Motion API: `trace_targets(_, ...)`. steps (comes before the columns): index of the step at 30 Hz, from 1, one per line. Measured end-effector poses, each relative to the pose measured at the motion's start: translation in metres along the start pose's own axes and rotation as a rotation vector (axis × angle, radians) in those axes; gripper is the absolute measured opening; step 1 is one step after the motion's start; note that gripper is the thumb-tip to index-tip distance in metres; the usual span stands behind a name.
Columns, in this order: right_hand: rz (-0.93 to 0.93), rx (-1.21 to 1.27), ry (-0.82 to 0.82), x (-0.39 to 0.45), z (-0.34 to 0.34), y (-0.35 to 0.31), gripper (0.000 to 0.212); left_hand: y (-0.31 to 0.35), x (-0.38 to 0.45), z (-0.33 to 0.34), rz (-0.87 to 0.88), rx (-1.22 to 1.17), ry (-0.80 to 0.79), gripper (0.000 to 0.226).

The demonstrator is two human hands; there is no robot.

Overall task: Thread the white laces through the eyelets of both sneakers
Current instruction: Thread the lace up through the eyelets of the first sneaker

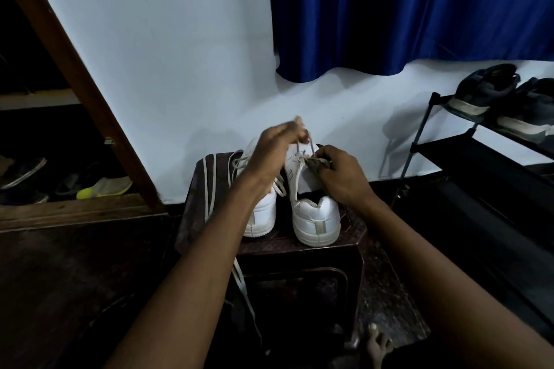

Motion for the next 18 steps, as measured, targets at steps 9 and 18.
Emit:
trace_targets(9,-0.028,-0.075,-0.001,-0.006,0.003,-0.006,0.013,-0.015,-0.002,-0.004,0.139,0.871,0.109,0.032)
trace_targets(18,-0.059,-0.069,0.043,-0.01,0.002,-0.01,0.019,-0.008,-0.006,0.013,0.373,1.086,0.153,0.027)
Point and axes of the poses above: each hand's wrist, its own x-axis towards the middle knuckle, its own z-axis out of the palm, y = z × x, the point moved 3 cm from there along x, towards the middle knuckle, and after that the axes turned 15 degrees about x, right-handed, at the moved point
